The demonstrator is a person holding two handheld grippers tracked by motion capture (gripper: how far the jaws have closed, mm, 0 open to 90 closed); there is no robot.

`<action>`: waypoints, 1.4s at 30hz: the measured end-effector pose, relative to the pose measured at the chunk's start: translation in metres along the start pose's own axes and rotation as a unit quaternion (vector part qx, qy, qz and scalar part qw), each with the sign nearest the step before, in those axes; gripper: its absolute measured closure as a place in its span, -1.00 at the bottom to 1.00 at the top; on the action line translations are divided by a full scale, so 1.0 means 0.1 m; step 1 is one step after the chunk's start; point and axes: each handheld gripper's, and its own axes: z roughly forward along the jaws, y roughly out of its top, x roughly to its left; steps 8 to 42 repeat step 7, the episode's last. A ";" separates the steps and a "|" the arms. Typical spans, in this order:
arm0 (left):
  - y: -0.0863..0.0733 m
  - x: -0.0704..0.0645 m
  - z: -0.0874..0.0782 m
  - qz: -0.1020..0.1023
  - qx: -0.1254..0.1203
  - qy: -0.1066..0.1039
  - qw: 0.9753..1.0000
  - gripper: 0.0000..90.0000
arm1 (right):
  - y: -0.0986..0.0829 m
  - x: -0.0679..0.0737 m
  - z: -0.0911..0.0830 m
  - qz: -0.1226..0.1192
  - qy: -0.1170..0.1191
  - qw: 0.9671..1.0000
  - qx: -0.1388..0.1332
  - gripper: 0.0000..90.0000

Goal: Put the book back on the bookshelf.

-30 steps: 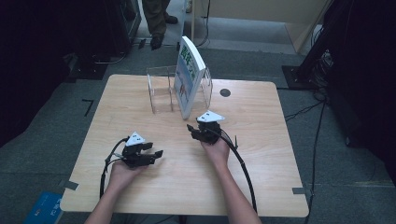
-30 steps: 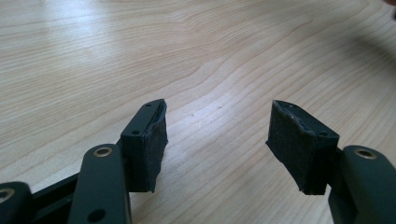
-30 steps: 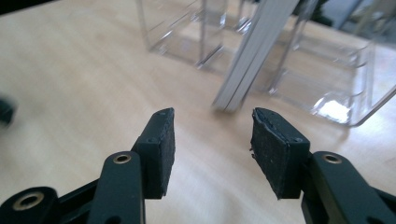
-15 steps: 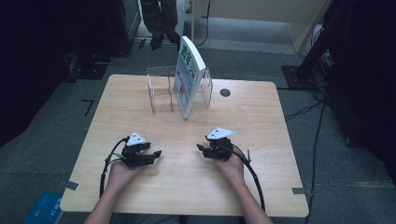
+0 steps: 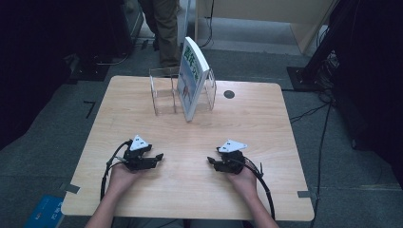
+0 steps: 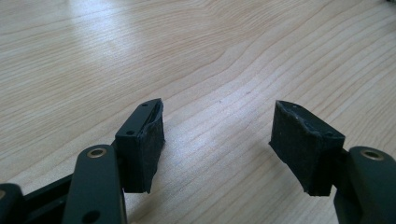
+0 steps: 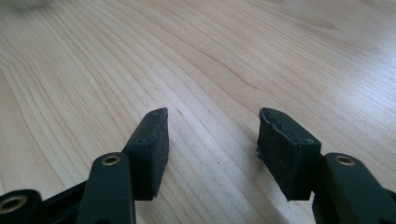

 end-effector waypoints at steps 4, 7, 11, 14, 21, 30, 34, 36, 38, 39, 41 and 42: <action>-0.01 -0.01 0.00 0.004 -0.001 0.003 1.000 -0.24 | -0.01 0.00 0.00 0.000 -0.004 1.000 0.004 -0.24; -0.01 -0.01 0.00 0.003 -0.002 0.004 1.000 -0.24 | -0.02 0.01 -0.02 0.003 -0.008 1.000 0.005 -0.27; -0.01 -0.01 0.00 0.003 -0.002 0.004 1.000 -0.24 | -0.02 0.01 -0.02 0.003 -0.008 1.000 0.005 -0.27; -0.01 -0.01 0.00 0.003 -0.002 0.004 1.000 -0.24 | -0.02 0.01 -0.02 0.003 -0.008 1.000 0.005 -0.27; -0.01 -0.01 0.00 0.003 -0.002 0.004 1.000 -0.24 | -0.02 0.01 -0.02 0.003 -0.008 1.000 0.005 -0.27; -0.01 -0.01 0.00 0.003 -0.002 0.004 1.000 -0.24 | -0.02 0.01 -0.02 0.003 -0.008 1.000 0.005 -0.27; -0.01 -0.01 0.00 0.003 -0.002 0.004 1.000 -0.24 | -0.02 0.01 -0.02 0.003 -0.008 1.000 0.005 -0.27; -0.01 -0.01 0.00 0.003 -0.002 0.004 1.000 -0.24 | -0.02 0.01 -0.02 0.003 -0.008 1.000 0.005 -0.27; -0.01 -0.01 0.00 0.003 -0.002 0.004 1.000 -0.24 | -0.02 0.01 -0.02 0.003 -0.008 1.000 0.005 -0.27; -0.01 -0.01 0.00 0.003 -0.002 0.004 1.000 -0.24 | -0.02 0.01 -0.02 0.003 -0.008 1.000 0.005 -0.27; -0.01 -0.01 0.00 0.003 -0.002 0.004 1.000 -0.24 | -0.02 0.01 -0.02 0.003 -0.008 1.000 0.005 -0.27; -0.01 -0.01 0.00 0.003 -0.002 0.004 1.000 -0.24 | -0.02 0.01 -0.02 0.003 -0.008 1.000 0.005 -0.27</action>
